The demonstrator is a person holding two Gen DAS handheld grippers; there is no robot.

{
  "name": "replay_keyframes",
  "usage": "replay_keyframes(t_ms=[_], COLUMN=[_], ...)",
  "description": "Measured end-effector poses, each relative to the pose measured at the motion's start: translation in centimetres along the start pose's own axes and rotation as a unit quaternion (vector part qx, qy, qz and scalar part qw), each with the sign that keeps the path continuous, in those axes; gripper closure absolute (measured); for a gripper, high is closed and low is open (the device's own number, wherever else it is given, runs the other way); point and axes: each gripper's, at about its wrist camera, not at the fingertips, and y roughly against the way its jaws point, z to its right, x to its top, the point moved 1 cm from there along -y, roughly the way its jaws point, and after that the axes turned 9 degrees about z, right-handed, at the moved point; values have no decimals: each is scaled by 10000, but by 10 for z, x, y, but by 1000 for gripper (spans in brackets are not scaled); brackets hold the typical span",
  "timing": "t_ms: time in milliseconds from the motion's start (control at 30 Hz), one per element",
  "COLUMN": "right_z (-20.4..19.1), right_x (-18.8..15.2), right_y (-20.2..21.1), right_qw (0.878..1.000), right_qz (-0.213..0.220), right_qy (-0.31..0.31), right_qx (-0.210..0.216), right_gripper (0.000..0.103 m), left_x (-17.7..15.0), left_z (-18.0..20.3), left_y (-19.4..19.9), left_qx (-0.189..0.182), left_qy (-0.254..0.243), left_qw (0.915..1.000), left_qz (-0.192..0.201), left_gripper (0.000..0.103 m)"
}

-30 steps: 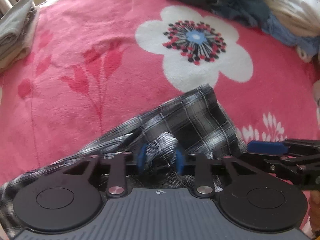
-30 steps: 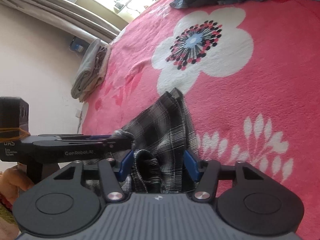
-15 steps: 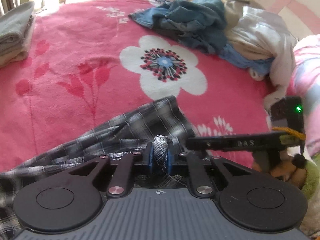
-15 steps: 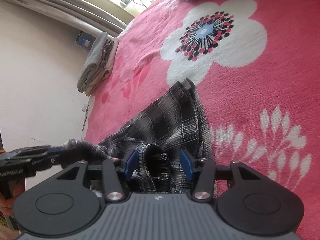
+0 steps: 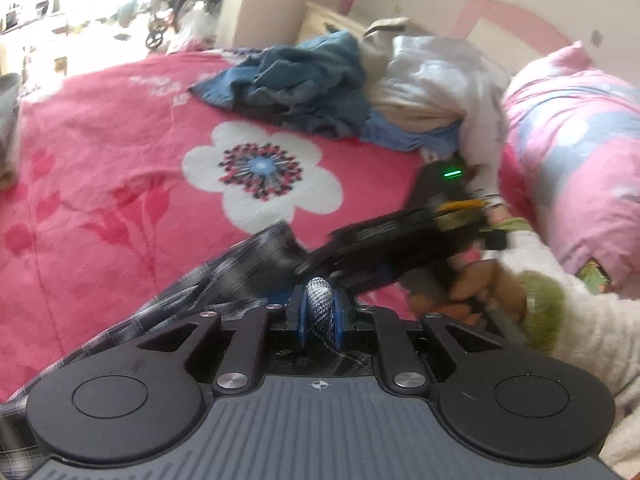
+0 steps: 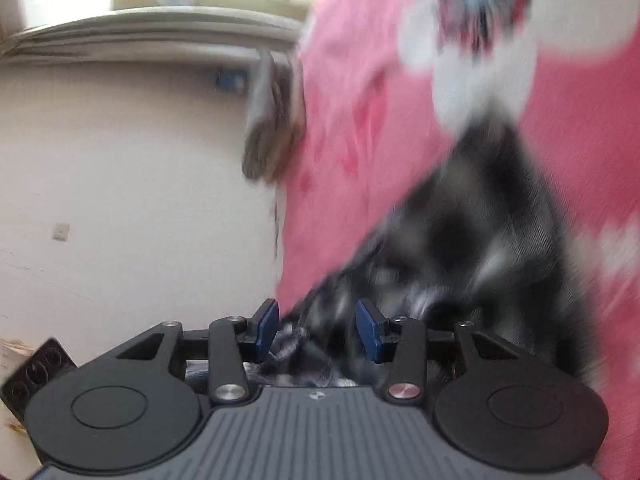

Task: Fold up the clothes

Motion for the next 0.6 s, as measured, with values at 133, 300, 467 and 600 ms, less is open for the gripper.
replay_keyframes(t_ms=[133,300,467,600], right_z=[23,40,54,51], right_x=[-11,-21,-26,-26], right_y=[1,27,38,39], right_qw=[9960,9915,9899,9922], right_qz=[-504,-607,-511,-470], right_qy=[-738,-1152,-1323,-1146], right_qx=[-3,23,-86,-157], right_gripper=[63,63,65,65], left_x=[0,-1,-4,-12], left_z=[-4,-21,-33,-41], left_y=[-1,-31,-73,-103], left_qx=[-42,-66,-138,-156], left_qy=[30,278,428,587], left_qw=[10000,9996,9983,9961], left_qz=[45,-64,-372,-645], left_gripper=[92,92,92,92])
